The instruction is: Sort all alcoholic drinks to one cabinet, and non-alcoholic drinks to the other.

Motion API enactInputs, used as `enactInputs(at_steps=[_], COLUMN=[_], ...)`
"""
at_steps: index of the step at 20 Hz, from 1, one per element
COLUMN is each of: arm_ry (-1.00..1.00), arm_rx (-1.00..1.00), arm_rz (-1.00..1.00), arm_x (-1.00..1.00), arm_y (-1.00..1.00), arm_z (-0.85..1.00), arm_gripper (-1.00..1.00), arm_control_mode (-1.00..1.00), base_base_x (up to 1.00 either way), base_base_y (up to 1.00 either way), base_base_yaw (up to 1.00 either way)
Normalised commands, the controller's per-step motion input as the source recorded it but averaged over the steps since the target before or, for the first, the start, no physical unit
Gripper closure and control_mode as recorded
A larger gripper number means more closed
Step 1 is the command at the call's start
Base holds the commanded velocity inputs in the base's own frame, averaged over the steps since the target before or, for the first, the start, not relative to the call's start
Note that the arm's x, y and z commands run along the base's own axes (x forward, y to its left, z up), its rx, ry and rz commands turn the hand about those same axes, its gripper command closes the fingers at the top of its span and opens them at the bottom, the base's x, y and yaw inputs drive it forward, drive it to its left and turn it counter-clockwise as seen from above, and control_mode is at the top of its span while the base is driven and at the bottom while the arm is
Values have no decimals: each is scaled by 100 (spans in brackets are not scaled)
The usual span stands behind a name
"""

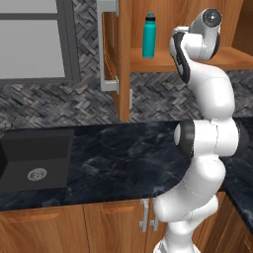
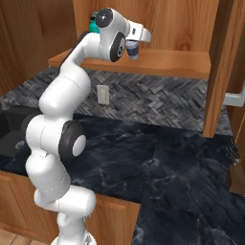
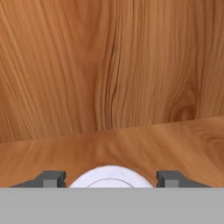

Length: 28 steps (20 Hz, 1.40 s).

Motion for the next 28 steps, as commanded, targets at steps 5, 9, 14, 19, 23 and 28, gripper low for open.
enactInputs(at_steps=[5,9,14,19,23,28], arm_ry=[0,0,0,0,0,0], arm_rx=[0,0,0,0,0,0], arm_rz=[0,0,0,0,0,0], arm_x=[19,36,41,22,15,-57], arm_y=[-10,0,0,-6,-7,0], arm_z=[0,0,0,0,2,0], arm_gripper=[-100,-100,-100,-100,-100,-100], arm_control_mode=[-100,-100,-100,-100,-100,-100], base_base_x=[0,0,0,0,0,0], base_base_y=[0,0,0,0,0,0], base_base_yaw=[0,0,0,0,0,0])
